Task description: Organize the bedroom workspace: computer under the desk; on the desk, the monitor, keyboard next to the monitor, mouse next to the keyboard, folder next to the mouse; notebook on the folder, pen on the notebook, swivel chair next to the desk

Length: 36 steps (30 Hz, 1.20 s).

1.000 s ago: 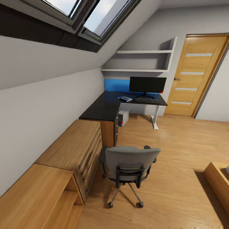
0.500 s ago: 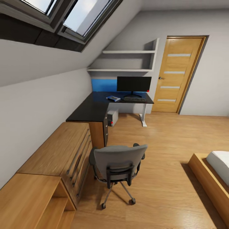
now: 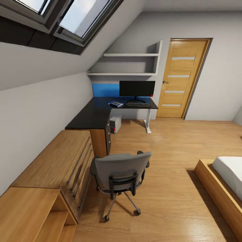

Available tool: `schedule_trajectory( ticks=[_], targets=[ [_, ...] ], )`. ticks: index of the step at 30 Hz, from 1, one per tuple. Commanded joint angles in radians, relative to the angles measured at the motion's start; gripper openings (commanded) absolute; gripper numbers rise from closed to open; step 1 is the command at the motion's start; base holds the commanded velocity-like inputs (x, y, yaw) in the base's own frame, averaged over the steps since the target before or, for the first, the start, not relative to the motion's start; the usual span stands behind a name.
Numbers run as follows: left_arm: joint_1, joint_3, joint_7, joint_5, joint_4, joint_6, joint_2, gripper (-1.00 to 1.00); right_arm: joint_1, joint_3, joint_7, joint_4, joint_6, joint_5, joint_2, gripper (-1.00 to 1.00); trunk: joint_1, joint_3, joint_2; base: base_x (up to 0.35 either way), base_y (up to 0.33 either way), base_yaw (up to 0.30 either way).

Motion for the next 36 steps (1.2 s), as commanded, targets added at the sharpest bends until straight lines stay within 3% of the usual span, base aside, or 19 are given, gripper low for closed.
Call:
schedule_trajectory(
  ticks=[1, 9, 24, 25, 27, 33, 36],
  targets=[
    [0.0, -0.006, 0.005, 0.008, -0.003, -0.002, 0.001, 1.0, 0.0, 0.007, -0.01, -0.008, 0.007, 0.001, 0.0, 1.0, 0.004, -0.005, -0.009, 0.0, 0.0, -0.006],
    [0.0, 0.003, 0.007, 0.008, -0.004, 0.005, 0.004, 1.0, -0.006, 0.007, -0.017, -0.066, 0.052, 0.0, -0.01, 1.0, 0.035, -0.03, -0.065, 0.0, 0.0, -0.002],
    [0.0, 0.003, 0.008, 0.009, -0.004, 0.01, 0.003, 1.0, -0.008, 0.007, -0.016, -0.101, 0.063, -0.001, -0.006, 1.0, 0.093, -0.077, -0.17, 0.0, 0.0, 0.0],
    [0.0, 0.004, 0.007, 0.008, -0.006, 0.075, 0.002, 1.0, -0.008, 0.007, -0.016, -0.12, 0.062, -0.001, -0.007, 1.0, 0.096, -0.08, -0.177, 0.0, 0.0, 0.0],
    [0.0, 0.005, 0.006, 0.007, -0.007, 0.112, -0.002, 1.0, -0.008, 0.007, -0.016, -0.121, 0.062, -0.001, -0.008, 1.0, 0.104, -0.087, -0.191, 0.0, 0.0, 0.0],
    [-0.001, 0.005, 0.006, 0.01, -0.007, 0.133, -0.01, 1.0, -0.013, 0.007, -0.016, -0.125, 0.057, -0.001, -0.01, 1.0, 0.127, -0.105, -0.233, 0.0, 0.0, 0.0],
    [-0.022, 0.004, 0.006, 0.007, -0.008, 0.142, -0.02, 1.0, -0.046, 0.007, -0.017, -0.145, 0.06, 0.0, -0.01, 1.0, 0.139, -0.115, -0.254, 0.0, 0.0, 0.0]
  ],
)
